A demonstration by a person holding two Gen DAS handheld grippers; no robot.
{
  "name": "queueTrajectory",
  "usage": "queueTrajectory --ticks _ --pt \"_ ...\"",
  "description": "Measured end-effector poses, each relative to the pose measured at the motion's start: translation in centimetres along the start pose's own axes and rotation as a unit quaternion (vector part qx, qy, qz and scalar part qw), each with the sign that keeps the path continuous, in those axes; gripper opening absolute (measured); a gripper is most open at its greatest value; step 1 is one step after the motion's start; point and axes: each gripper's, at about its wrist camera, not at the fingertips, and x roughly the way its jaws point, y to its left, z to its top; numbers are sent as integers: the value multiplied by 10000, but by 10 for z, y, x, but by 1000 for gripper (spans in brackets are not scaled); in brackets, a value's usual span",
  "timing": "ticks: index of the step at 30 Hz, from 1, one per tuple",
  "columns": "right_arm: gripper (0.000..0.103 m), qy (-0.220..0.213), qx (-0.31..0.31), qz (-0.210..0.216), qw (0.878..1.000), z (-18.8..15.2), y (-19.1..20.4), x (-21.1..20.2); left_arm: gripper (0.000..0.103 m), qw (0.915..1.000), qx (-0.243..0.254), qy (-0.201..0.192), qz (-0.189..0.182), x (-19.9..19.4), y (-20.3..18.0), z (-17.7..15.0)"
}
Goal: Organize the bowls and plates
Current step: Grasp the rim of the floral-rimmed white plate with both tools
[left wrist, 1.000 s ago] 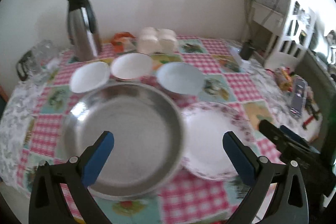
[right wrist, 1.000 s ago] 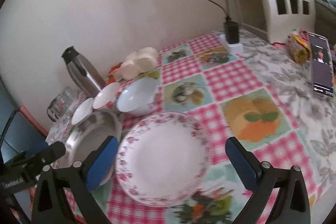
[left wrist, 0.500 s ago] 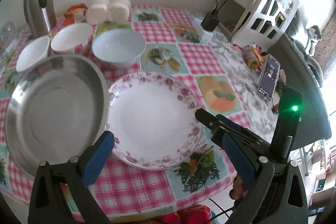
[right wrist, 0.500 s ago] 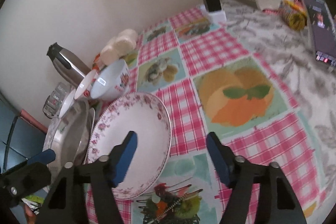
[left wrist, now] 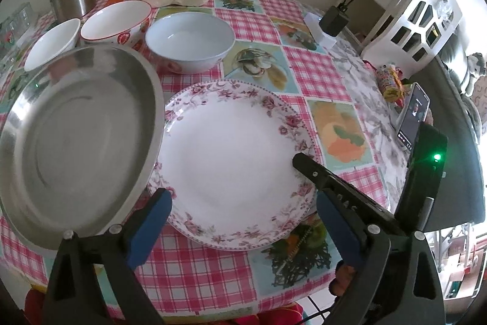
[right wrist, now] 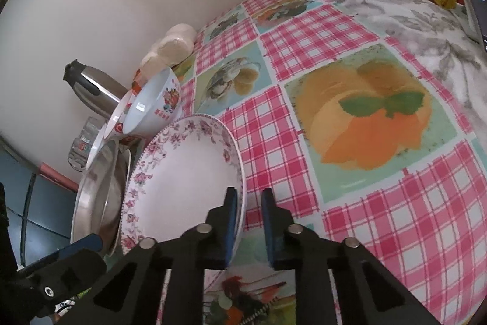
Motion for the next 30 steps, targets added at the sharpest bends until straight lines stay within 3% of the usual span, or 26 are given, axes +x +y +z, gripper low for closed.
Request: queueTrajectory --ticks 7,24,30 --pt "8 -28 -246 -184 9995 2 8 2 96 10000 -25 22 75 2 3 0" --pt "8 -172 -120 -401 9990 8 -28 -21 96 9995 152 274 31 12 -4 -4" --pt "8 -186 -135 -487 9985 14 -37 -26 89 9984 170 523 100 29 -5 -3"
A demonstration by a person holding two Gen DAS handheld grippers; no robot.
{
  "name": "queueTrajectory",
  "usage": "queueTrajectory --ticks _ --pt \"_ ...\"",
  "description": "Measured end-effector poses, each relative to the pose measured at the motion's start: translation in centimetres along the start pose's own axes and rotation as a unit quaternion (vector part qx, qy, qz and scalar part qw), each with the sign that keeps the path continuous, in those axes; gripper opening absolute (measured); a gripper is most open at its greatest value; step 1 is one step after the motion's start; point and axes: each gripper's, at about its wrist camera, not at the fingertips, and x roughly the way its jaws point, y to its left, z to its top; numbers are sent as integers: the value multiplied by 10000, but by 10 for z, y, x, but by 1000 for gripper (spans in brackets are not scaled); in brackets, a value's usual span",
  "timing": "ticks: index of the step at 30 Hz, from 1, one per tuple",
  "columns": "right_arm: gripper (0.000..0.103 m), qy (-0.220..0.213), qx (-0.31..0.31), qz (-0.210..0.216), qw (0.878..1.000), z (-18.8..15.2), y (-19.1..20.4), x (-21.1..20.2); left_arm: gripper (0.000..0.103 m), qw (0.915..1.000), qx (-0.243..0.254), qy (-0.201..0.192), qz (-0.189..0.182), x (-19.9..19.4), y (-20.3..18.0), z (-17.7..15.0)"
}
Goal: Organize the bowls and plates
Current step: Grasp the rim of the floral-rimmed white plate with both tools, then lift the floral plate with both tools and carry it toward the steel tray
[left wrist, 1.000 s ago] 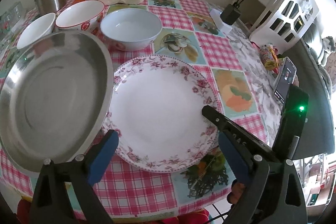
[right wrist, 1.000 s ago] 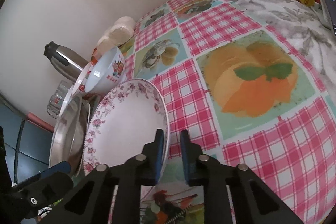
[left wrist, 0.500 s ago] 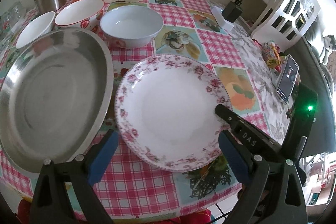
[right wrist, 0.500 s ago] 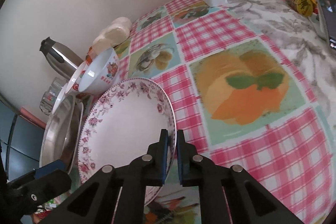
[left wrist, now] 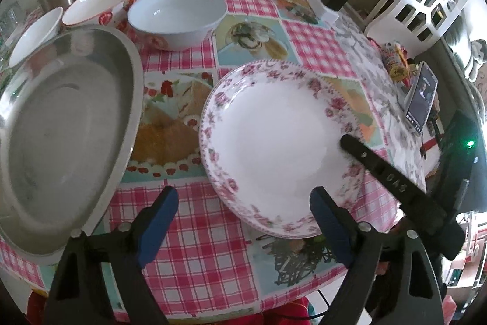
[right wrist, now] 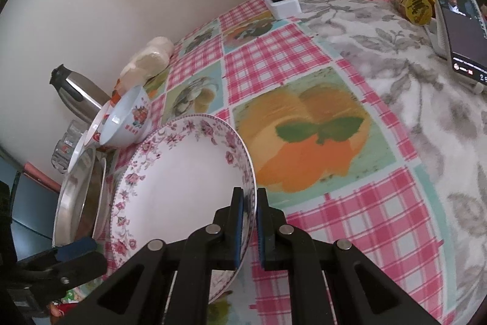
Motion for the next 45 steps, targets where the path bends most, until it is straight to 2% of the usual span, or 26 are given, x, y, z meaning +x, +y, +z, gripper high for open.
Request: queueTrajectory --ticks 6,8,12,14,17,21,24,33,38,45 --pt "8 29 11 11 10000 5 -6 -1 87 9999 -110 106 76 12 2 6" --pt "8 36 38 36 10000 6 -8 0 81 9998 -84 132 127 16 0 9" --pt "9 42 36 56 10000 7 -9 0 77 9996 105 163 223 24 -8 14" --pt "9 49 11 58 10000 7 -9 1 70 9996 119 191 179 29 -9 17" --pt "9 54 3 56 10000 8 -9 0 57 9995 -15 314 -85 36 -6 21" --pt "9 56 -9 53 10000 9 -9 1 56 9992 -139 360 -110 39 -3 22" --pt "9 59 -17 45 10000 10 -10 2 56 9986 -227 372 -313 38 -1 22" --pt "11 68 37 59 10000 11 -11 2 52 9970 -387 427 -519 36 3 23" --pt "11 75 55 80 9999 11 -12 2 52 9986 -205 379 -313 22 -2 20" --pt "11 44 93 142 9998 10 -14 1 52 9976 -375 450 -372 18 2 17"
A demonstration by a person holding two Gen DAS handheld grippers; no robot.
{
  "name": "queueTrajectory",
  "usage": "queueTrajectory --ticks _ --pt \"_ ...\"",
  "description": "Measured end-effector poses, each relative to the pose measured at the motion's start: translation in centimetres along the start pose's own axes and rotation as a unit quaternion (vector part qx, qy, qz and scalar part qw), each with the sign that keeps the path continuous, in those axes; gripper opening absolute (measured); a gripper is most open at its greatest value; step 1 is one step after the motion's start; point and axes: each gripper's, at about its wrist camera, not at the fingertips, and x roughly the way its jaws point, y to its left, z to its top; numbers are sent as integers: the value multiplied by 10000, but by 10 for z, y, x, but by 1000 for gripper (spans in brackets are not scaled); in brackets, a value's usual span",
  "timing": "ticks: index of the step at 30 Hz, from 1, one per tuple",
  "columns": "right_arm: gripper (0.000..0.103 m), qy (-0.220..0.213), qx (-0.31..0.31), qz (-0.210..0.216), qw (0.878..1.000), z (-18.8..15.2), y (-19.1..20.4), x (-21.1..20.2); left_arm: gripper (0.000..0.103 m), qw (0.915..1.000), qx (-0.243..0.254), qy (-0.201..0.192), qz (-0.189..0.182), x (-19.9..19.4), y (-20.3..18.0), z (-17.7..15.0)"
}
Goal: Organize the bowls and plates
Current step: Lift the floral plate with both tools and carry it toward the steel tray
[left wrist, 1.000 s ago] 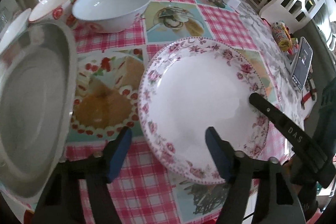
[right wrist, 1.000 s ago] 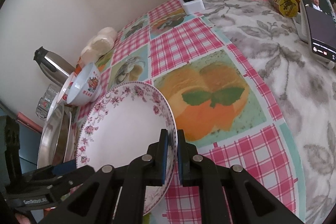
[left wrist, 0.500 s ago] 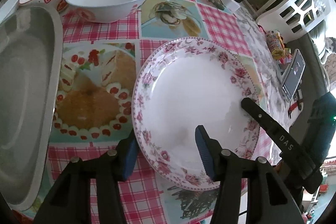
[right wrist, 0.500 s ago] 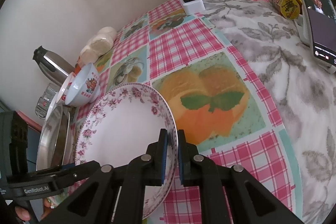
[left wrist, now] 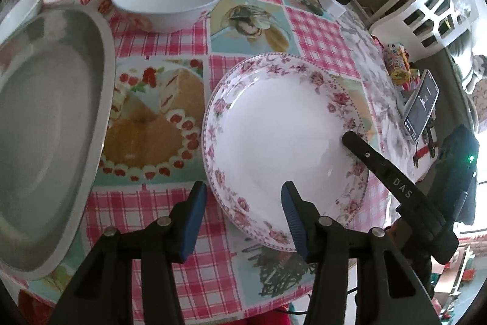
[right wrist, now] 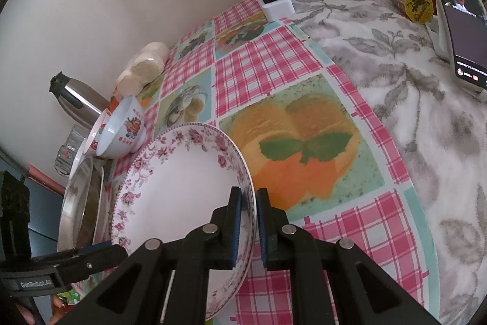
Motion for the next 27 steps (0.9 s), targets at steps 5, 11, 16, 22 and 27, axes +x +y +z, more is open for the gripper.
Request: queueTrajectory --ticks 5,11,16,22,27 --pt "11 -23 16 24 10000 -1 0 -1 52 9998 -158 -44 -93 6 3 3" --pt "12 -22 -52 37 10000 -1 0 0 50 9999 -51 -154 -30 11 -4 7" --pt "12 -23 -170 -27 9998 2 2 0 44 9999 1 -135 1 20 -3 10" --pt "12 -5 -264 -90 9996 7 -2 1 40 9995 117 -305 20 24 -7 16" --pt "12 27 -332 -83 9994 9 -5 0 40 9993 95 -364 -53 27 -8 22"
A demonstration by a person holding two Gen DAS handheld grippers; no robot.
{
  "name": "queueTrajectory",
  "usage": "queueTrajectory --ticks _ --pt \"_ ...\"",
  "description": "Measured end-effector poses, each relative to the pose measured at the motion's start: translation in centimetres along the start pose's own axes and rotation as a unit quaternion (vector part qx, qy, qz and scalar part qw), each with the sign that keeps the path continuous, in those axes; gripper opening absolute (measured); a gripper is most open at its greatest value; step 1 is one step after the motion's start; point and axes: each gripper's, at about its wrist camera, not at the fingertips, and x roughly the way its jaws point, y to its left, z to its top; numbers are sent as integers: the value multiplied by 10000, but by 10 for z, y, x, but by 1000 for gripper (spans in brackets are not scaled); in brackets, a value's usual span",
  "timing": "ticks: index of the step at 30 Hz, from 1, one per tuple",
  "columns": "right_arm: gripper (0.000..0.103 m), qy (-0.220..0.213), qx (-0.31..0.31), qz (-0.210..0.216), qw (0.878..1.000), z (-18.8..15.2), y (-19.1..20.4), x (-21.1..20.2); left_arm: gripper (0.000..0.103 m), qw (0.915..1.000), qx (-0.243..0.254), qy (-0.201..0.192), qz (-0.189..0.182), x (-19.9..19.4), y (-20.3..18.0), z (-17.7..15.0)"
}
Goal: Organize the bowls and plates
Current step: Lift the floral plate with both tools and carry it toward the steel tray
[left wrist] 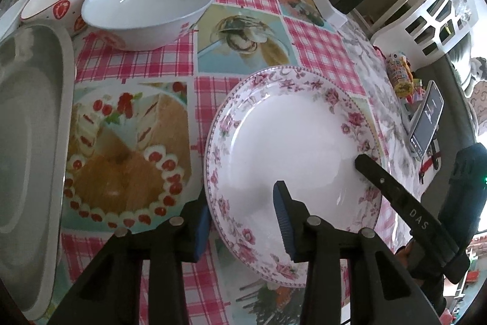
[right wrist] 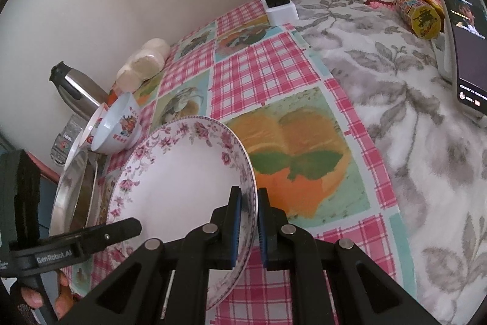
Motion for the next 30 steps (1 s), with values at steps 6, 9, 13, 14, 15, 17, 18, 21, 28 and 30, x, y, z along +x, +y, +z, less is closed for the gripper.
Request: queueTrajectory --ticks 6,9,13,14,15,17,18,21,28,30 --pt "11 43 27 33 10000 0 -2 1 40 9997 162 -108 126 2 -4 4" --pt "15 49 92 34 9999 0 -1 2 40 9988 343 -209 280 4 -10 4" --pt "15 36 16 -108 9999 2 5 4 40 9983 403 -329 267 5 -8 7" --pt "15 33 8 -140 9999 3 5 5 40 9982 418 -358 251 5 -7 7" --pt "15 29 4 -164 9999 3 6 5 40 9980 441 -377 257 5 -7 8" --pt "15 13 -20 -210 9998 3 8 5 39 9972 530 -427 317 4 -8 7" --pt "15 4 -47 -231 9997 3 9 5 38 9967 571 -454 353 4 -8 7" --pt "15 -16 -72 -221 9997 0 10 4 38 9965 596 -465 344 4 -8 8" --pt "15 -50 -63 -273 9996 -6 5 -5 37 9963 743 -424 96 4 -14 6" --pt "15 -53 -36 -288 9996 -7 3 -7 37 9957 829 -410 88 4 -18 6"
